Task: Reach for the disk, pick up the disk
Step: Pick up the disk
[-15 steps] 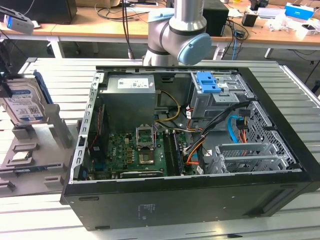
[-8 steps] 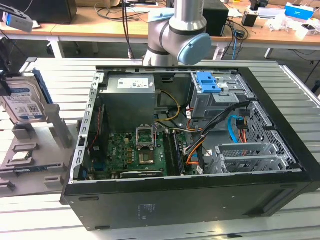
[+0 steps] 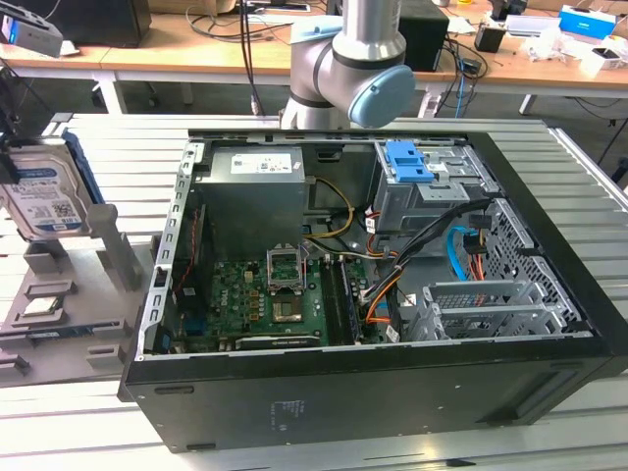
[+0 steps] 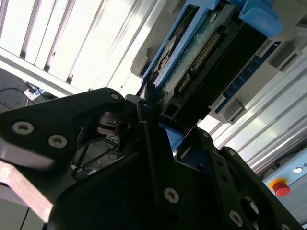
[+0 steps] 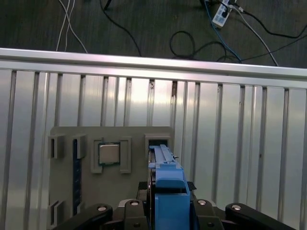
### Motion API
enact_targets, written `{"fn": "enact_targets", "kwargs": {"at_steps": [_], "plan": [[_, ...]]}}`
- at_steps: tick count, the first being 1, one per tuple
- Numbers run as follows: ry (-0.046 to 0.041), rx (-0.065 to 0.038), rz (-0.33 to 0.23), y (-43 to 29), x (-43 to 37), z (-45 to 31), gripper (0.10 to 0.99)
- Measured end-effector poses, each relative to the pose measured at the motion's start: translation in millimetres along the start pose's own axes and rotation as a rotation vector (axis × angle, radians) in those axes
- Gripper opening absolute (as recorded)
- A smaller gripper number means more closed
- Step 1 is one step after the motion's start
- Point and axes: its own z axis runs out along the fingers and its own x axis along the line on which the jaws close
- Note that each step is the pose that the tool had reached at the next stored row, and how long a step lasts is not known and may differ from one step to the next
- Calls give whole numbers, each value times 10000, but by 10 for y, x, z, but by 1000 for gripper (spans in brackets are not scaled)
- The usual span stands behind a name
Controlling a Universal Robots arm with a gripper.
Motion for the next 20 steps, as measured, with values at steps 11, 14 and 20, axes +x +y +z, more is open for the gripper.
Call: {"fn": "enact_targets", "kwargs": {"at_steps": [11, 14, 20], "plan": [[-1, 1, 0, 5, 0, -244, 369], [-1, 1, 0, 7, 0, -293, 369], [0, 0, 0, 9, 1, -408, 369]]}}
